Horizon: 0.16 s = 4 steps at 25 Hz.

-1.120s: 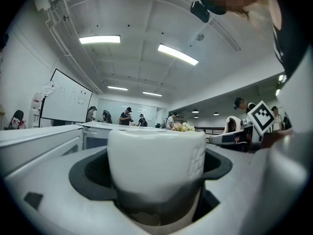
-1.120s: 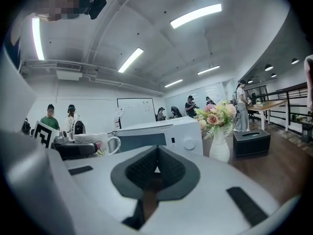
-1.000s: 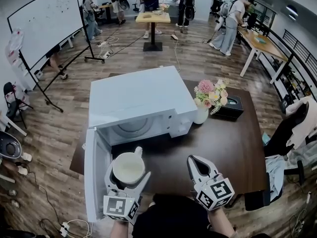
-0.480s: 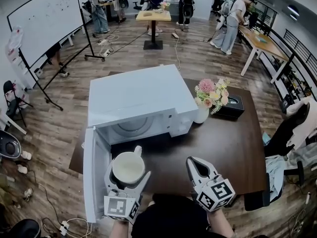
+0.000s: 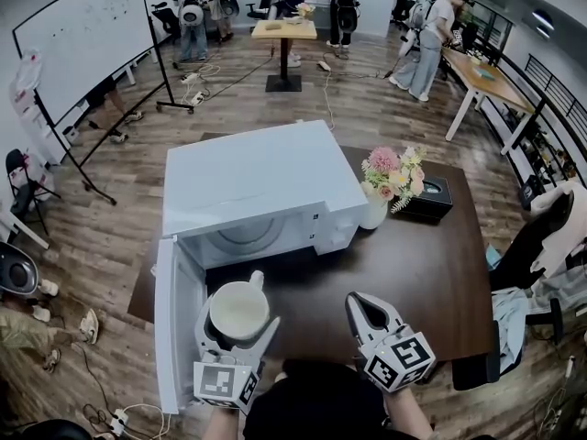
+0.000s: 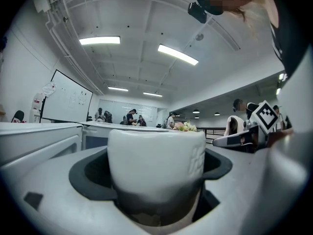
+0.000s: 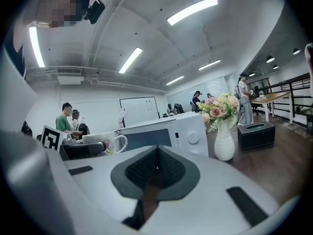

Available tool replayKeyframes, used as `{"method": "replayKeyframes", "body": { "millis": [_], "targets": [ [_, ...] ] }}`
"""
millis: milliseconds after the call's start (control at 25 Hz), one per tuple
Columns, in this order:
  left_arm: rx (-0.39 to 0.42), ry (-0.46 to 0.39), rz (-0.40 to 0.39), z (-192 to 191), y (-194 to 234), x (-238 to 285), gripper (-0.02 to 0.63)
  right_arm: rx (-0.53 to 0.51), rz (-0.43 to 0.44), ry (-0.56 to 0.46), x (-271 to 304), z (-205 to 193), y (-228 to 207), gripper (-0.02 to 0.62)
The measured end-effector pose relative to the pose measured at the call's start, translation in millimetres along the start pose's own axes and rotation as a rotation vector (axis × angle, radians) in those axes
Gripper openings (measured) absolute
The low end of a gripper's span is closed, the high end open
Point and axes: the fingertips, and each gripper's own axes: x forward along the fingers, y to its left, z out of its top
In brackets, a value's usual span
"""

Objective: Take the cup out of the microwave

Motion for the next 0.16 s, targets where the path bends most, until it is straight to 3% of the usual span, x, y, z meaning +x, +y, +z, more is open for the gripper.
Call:
{"method": "replayKeyframes", "body": {
  "millis": [160],
  "targets": [
    [-0.009, 0.002, 0.013, -1.2, 3.5, 0.0, 0.506, 0.004, 0.010, 0.003, 1.8, -3.7, 4.0, -0.006]
  ]
}}
